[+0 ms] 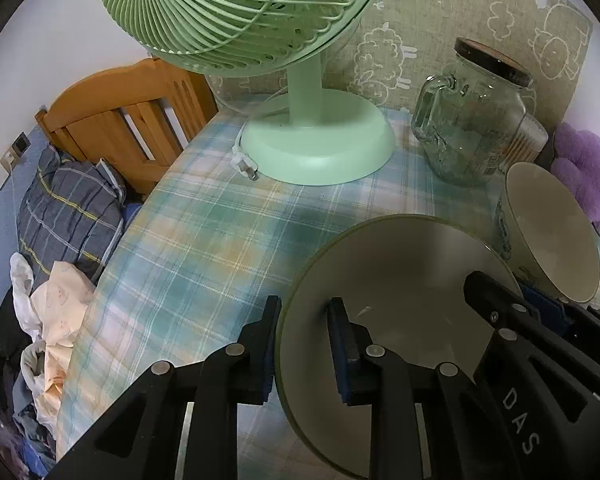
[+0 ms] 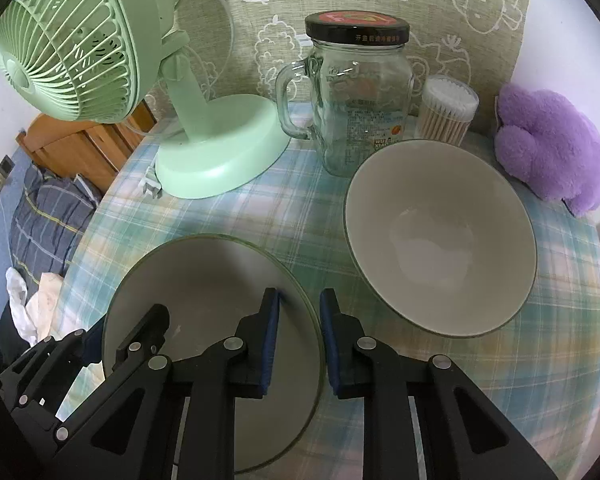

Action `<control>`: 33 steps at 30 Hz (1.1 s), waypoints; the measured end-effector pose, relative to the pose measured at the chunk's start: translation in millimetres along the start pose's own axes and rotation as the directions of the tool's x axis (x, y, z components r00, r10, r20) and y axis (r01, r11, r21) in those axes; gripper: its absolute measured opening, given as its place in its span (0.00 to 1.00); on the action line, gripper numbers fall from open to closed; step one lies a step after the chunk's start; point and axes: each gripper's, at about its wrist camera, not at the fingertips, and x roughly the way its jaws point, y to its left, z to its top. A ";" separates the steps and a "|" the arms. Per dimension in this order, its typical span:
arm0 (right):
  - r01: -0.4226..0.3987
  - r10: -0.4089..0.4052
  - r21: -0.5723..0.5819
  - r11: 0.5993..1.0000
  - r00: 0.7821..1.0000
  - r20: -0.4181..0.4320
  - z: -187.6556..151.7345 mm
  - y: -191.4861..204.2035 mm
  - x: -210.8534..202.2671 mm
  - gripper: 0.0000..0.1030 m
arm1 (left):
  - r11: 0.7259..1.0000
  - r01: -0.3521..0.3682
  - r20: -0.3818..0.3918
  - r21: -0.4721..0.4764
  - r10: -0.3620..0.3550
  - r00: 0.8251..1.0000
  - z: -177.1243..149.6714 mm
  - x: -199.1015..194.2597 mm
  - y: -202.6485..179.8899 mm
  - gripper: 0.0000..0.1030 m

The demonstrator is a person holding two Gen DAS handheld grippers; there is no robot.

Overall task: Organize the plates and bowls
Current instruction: 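Lift the second bowl with both grippers and carry it toward the first bowl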

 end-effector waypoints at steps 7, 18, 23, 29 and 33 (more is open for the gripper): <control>0.001 -0.001 0.011 1.000 1.000 -0.003 -6.2 -3.1 -9.2 0.23 | 1.000 -0.003 -0.007 0.028 0.003 1.000 -4.6 -10.5 -5.0 0.21; 0.037 -0.037 0.025 0.999 0.999 0.025 -24.8 -11.8 -53.8 0.23 | 0.998 0.039 0.008 0.052 -0.039 0.999 -19.6 -49.3 -12.8 0.21; 0.056 -0.058 0.040 0.998 0.997 0.049 -33.9 -13.1 -79.7 0.23 | 0.996 0.061 0.038 0.068 -0.064 0.997 -26.6 -73.2 -13.6 0.21; 0.072 -0.077 0.060 0.996 0.994 0.079 -49.4 -7.7 -113.0 0.22 | 0.993 0.078 0.064 0.093 -0.084 0.994 -37.1 -102.9 -8.2 0.21; 0.092 -0.100 0.078 0.993 0.990 0.101 -65.6 -2.1 -139.1 0.22 | 0.988 0.101 0.084 0.113 -0.111 0.990 -48.7 -124.7 -3.2 0.21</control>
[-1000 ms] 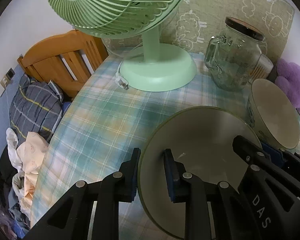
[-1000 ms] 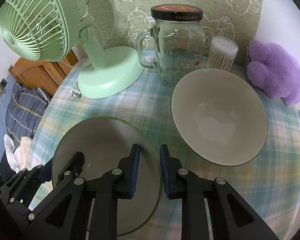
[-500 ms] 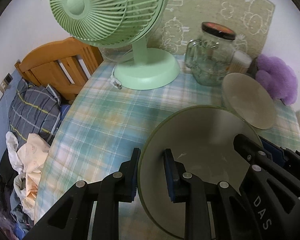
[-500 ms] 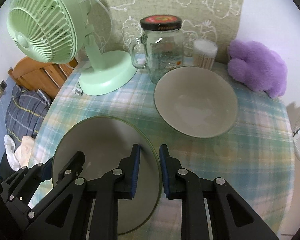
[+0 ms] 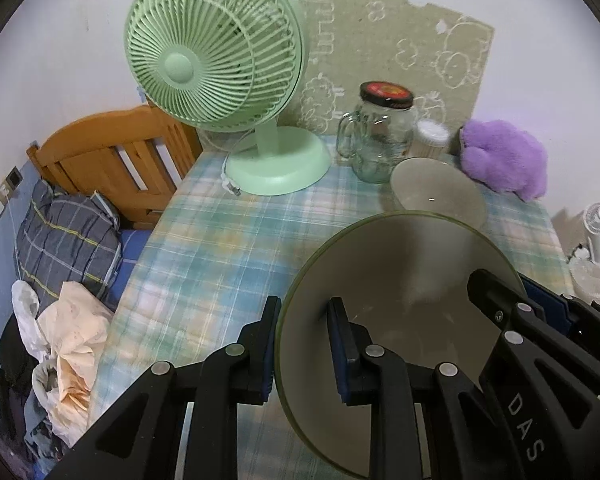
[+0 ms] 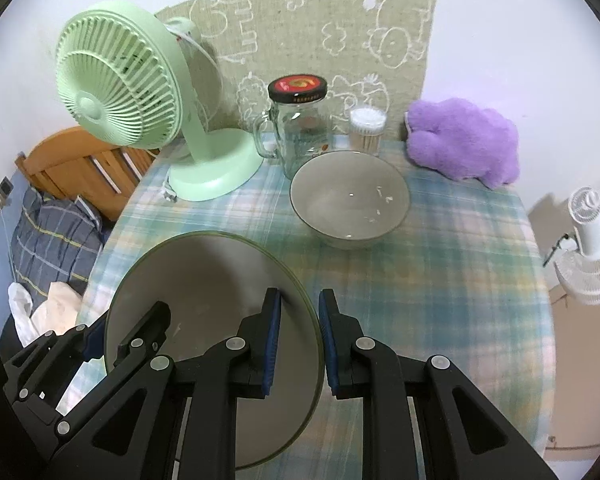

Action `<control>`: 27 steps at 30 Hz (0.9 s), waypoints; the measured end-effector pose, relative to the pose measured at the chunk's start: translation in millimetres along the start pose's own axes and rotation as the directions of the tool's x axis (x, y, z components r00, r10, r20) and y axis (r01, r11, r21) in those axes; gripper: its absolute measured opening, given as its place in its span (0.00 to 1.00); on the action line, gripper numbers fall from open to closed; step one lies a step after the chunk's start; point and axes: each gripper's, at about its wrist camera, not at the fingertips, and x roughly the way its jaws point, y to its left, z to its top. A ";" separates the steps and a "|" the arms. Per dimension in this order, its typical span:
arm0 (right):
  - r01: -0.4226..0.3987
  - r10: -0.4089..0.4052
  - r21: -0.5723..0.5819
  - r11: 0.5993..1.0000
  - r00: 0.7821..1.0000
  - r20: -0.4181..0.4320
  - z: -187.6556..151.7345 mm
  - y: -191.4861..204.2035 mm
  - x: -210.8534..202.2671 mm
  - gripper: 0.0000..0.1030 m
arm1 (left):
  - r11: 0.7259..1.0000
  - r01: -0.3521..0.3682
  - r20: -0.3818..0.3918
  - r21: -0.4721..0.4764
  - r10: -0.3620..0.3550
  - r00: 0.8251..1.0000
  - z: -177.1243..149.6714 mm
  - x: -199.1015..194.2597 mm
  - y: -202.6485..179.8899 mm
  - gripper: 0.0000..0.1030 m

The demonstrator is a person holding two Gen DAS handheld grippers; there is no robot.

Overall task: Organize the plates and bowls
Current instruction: 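Lift the second bowl with both grippers and carry it toward the first bowl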

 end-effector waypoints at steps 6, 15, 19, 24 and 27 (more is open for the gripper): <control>0.037 -0.037 0.028 0.999 0.999 0.013 -22.2 2.2 -33.1 0.22 | 0.998 0.038 0.002 0.046 -0.038 0.999 -18.9 -28.4 0.8 0.21; 0.103 -0.104 0.064 0.993 0.994 0.019 -65.6 4.6 -71.2 0.22 | 0.990 0.099 -0.006 0.101 -0.099 0.995 -55.2 -56.6 -1.2 0.21; 0.131 -0.133 0.082 0.988 0.991 0.018 -83.3 3.0 -84.3 0.22 | 0.984 0.130 -0.006 0.123 -0.130 0.991 -69.6 -65.9 -4.2 0.21; 0.155 -0.158 0.102 0.983 0.987 0.018 -105.4 0.7 -96.0 0.22 | 0.975 0.155 0.001 0.161 -0.157 0.988 -88.8 -75.3 -7.6 0.21; 0.164 -0.167 0.121 0.979 0.986 0.007 -121.4 -0.9 -98.1 0.22 | 0.969 0.167 -0.010 0.181 -0.168 0.986 -100.4 -75.2 -8.9 0.21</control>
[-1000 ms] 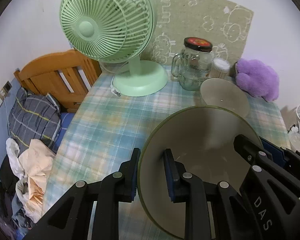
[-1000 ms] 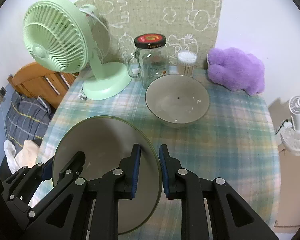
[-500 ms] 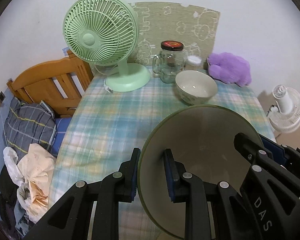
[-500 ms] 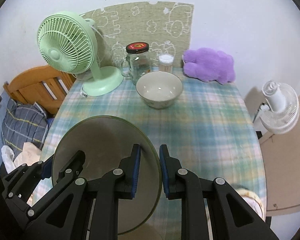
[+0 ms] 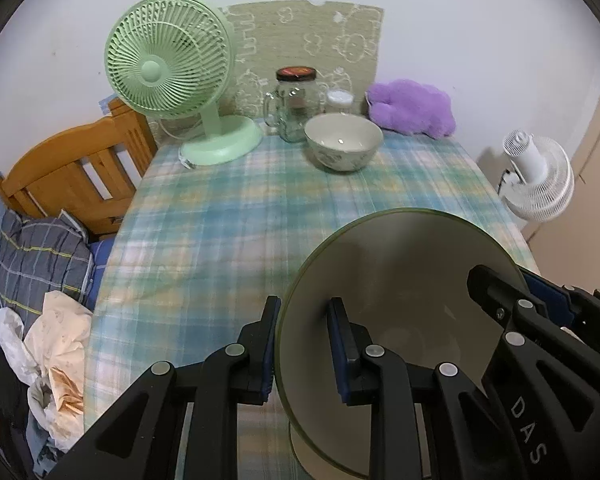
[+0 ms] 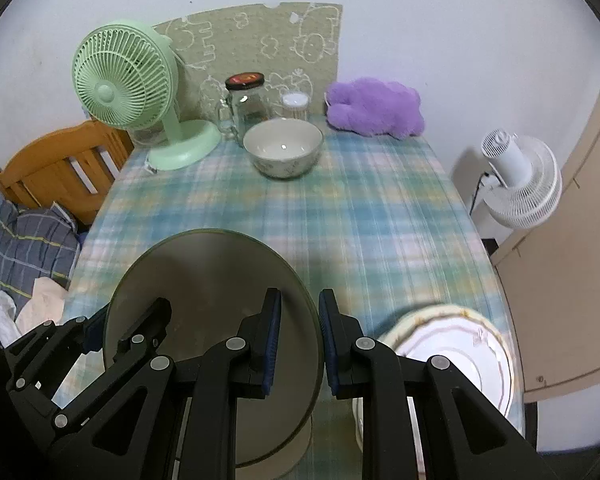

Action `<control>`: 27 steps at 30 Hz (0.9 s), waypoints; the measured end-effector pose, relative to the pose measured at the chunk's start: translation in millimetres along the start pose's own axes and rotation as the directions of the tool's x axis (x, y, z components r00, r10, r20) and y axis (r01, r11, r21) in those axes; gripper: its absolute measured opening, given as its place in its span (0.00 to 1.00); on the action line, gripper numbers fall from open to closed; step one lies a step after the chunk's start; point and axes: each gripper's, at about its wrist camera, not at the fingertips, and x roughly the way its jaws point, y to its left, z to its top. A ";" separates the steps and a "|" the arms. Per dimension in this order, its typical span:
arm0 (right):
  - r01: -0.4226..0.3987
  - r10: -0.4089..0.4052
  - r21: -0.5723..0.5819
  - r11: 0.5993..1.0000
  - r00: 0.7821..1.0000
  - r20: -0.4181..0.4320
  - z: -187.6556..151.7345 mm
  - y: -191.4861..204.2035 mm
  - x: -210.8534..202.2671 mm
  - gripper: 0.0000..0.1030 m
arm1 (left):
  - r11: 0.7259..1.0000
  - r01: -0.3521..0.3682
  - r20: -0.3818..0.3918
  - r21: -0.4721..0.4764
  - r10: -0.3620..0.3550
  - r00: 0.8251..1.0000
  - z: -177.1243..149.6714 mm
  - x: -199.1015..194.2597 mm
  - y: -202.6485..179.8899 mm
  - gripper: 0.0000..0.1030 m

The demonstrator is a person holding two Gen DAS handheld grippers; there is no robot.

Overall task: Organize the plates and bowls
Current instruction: 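Lift the second bowl with both grippers and carry it toward the first bowl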

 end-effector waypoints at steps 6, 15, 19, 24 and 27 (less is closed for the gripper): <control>0.023 -0.022 0.022 0.999 0.998 -0.054 -24.8 -2.8 5.3 0.22 | 1.000 0.025 -0.047 0.019 -0.024 0.999 -21.8 6.0 -2.2 0.21; 0.039 -0.036 0.028 0.999 0.994 -0.106 -49.6 2.3 10.9 0.22 | 0.999 0.049 -0.098 0.023 -0.047 0.994 -45.4 13.6 2.9 0.21; 0.043 -0.040 0.025 0.999 0.991 -0.127 -55.9 5.1 15.7 0.22 | 0.998 0.053 -0.120 0.022 -0.050 0.991 -52.9 18.6 5.6 0.21; 0.045 -0.042 0.020 0.999 0.988 -0.148 -61.1 10.6 21.4 0.22 | 0.999 0.048 -0.141 0.020 -0.045 0.989 -58.4 25.5 9.2 0.23; 0.048 -0.045 0.019 0.999 0.987 -0.157 -62.8 12.4 24.6 0.22 | 0.998 0.052 -0.150 0.020 -0.048 0.988 -59.7 29.4 10.3 0.23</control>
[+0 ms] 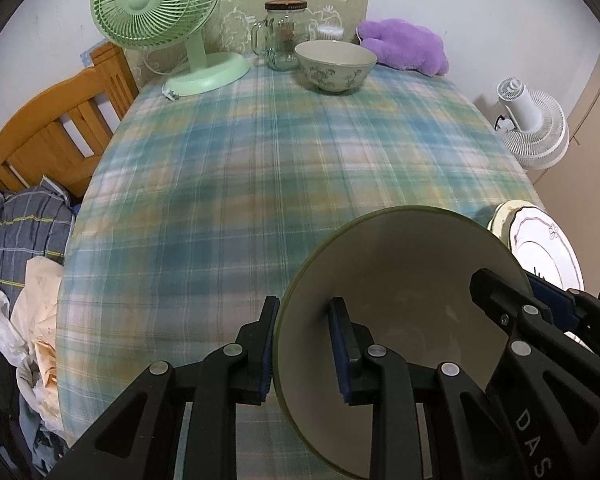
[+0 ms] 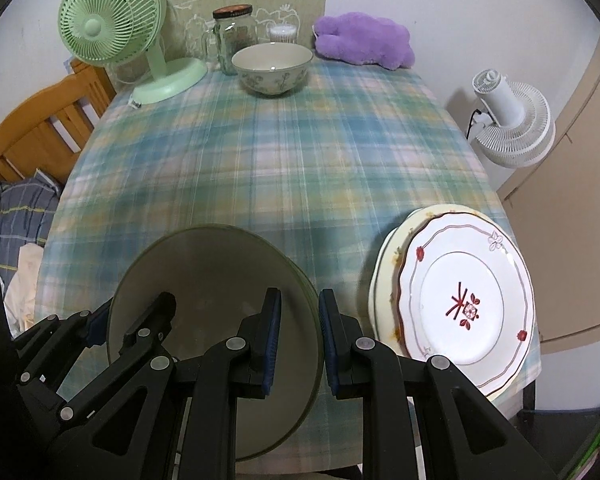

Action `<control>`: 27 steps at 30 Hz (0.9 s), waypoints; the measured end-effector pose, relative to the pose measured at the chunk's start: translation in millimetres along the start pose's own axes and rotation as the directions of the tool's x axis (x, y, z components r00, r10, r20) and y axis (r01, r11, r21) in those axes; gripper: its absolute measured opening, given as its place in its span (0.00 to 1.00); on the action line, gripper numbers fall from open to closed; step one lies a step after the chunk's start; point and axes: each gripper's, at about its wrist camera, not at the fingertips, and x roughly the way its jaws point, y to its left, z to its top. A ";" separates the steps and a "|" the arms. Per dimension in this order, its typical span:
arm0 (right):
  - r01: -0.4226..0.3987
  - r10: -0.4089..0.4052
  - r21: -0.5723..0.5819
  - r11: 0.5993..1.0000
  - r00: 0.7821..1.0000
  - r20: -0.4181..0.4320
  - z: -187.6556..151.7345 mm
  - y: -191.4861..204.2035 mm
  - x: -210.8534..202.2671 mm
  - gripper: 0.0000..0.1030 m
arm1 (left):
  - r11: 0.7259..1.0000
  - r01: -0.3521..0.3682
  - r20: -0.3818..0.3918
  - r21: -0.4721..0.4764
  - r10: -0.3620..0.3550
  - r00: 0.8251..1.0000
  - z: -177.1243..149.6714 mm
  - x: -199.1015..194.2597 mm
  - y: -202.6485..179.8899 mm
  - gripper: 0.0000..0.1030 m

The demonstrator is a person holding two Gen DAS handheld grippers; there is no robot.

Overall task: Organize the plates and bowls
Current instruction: 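Lift the second bowl with both grippers and carry it toward the first bowl, then lower the second bowl into the first bowl and open both grippers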

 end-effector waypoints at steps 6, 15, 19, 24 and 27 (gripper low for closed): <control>0.004 -0.004 0.005 1.000 1.000 -0.018 0.7 0.2 9.3 0.22 | 1.000 0.005 -0.020 0.000 -0.005 1.000 -1.1 9.6 1.0 0.22; -0.013 0.014 0.023 1.000 1.000 -0.024 -0.8 -8.0 23.9 0.22 | 0.999 -0.020 -0.031 0.026 0.021 0.999 0.0 20.2 -7.0 0.22; -0.038 0.039 0.055 0.998 0.999 -0.009 -1.4 -13.9 27.0 0.22 | 0.999 -0.041 -0.030 0.034 0.043 0.999 3.1 22.5 -10.3 0.24; -0.066 0.067 0.075 0.995 0.998 -0.009 -2.5 -18.1 30.7 0.22 | 0.998 -0.059 -0.037 0.037 0.060 0.998 2.6 23.2 -13.5 0.28; -0.075 0.076 0.074 0.994 0.997 -0.007 -3.5 -18.9 27.9 0.22 | 0.999 -0.034 -0.051 0.036 0.036 0.998 1.9 21.2 -13.7 0.39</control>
